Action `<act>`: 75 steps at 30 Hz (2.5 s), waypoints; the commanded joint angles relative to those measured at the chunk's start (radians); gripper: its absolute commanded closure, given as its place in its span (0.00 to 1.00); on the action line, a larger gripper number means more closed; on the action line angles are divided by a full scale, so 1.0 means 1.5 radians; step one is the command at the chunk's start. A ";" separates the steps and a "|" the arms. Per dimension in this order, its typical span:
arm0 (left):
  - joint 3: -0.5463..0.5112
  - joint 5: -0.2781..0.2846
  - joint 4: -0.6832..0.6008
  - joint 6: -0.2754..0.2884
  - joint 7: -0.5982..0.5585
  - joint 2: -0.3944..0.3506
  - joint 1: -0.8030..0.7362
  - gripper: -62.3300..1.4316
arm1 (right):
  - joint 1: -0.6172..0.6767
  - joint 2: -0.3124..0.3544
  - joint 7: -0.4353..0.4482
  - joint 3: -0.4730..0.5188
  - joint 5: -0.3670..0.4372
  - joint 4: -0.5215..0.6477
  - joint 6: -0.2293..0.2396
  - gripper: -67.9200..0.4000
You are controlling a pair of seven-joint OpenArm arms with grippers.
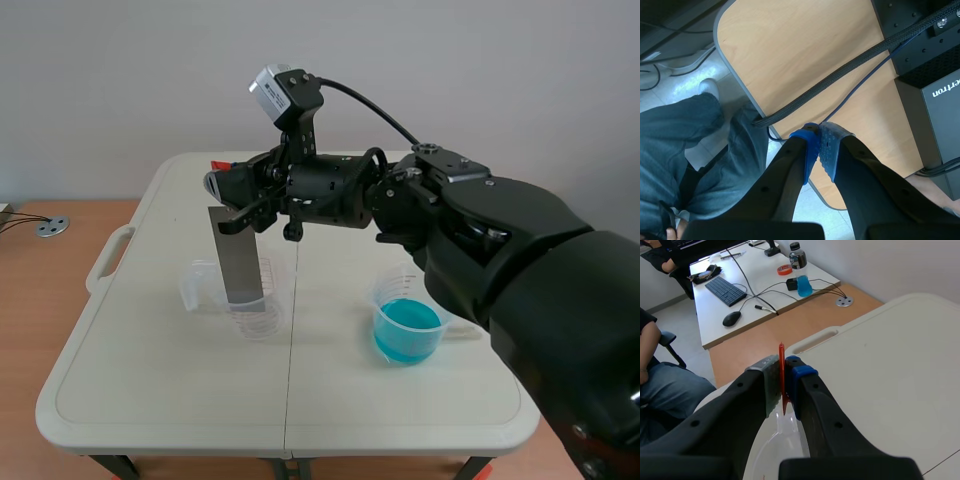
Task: Hold the metal plate by the orange handle, dip it into the blue solution, take it out and point at it, then put the plate back in the beaker on the left.
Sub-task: 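Lift the metal plate out of the left beaker, then move the plate over the blue solution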
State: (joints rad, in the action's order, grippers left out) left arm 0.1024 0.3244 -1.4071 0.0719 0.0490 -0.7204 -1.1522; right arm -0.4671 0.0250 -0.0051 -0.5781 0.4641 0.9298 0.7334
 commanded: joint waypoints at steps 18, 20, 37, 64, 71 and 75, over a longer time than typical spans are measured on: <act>-0.001 0.000 -0.008 0.002 -0.004 0.003 -0.005 0.93 | 0.015 0.002 -0.086 0.005 0.010 0.160 0.008 0.98; -0.001 0.000 -0.008 0.002 -0.004 0.003 -0.005 0.93 | 0.017 0.002 -0.102 0.008 0.010 0.181 0.005 0.98; -0.001 0.000 -0.008 0.002 -0.004 0.003 -0.005 0.93 | 0.045 0.030 -0.191 0.056 0.013 0.391 -0.025 0.98; -0.034 -0.059 -0.009 -0.001 -0.002 -0.061 0.087 0.93 | 0.218 0.188 -0.209 0.209 0.114 0.651 -0.024 0.98; -0.075 -0.043 -0.010 -0.001 -0.002 -0.098 0.164 0.93 | 0.267 0.247 -0.204 0.268 0.173 0.674 -0.021 0.98; -0.076 -0.033 -0.012 0.002 -0.004 -0.116 0.214 0.93 | 0.296 0.285 -0.197 0.308 0.207 0.684 -0.019 0.98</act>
State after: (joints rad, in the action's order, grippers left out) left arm -0.0135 0.2665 -1.4082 0.0750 0.0521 -0.8894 -0.8356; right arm -0.0166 0.4374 -0.3241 -0.1291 0.7555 1.9324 0.7044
